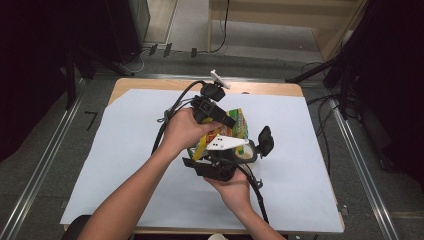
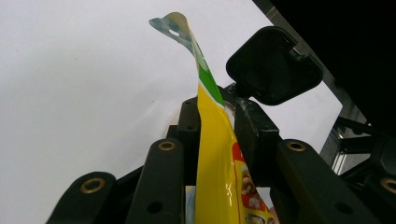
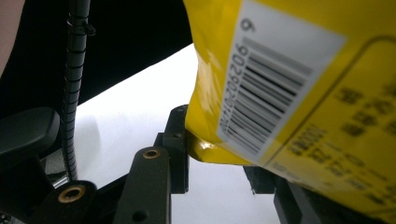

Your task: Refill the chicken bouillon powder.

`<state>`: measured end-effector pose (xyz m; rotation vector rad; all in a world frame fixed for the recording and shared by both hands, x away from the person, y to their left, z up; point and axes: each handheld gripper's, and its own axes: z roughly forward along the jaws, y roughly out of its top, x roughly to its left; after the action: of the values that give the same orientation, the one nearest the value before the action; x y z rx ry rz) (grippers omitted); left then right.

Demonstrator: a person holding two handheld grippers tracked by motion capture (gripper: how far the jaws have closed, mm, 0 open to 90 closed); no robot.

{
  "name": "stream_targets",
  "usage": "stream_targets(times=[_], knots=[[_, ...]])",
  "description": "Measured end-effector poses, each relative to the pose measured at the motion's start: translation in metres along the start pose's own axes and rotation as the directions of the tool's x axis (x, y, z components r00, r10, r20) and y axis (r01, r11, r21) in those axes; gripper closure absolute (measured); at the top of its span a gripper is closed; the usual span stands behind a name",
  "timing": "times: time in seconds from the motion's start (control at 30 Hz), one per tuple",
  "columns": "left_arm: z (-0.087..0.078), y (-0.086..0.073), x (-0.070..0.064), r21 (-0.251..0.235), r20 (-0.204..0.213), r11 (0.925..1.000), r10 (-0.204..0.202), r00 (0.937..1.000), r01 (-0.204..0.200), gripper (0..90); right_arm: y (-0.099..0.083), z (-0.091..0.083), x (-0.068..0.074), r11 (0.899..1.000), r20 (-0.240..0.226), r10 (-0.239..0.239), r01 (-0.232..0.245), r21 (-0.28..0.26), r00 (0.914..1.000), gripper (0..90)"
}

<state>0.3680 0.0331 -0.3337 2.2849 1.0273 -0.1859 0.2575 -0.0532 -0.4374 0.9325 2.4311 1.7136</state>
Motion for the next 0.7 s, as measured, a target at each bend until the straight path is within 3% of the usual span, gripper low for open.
stream_targets(times=[0.7], knots=[[0.0004, 0.0004, 0.0000, 0.002, 0.005, 1.0000, 0.001, 1.0000, -0.001, 72.9, -0.0004, -0.0003, 0.0006, 1.000, 0.006, 0.000, 0.000, -0.003, 1.0000, 67.1]])
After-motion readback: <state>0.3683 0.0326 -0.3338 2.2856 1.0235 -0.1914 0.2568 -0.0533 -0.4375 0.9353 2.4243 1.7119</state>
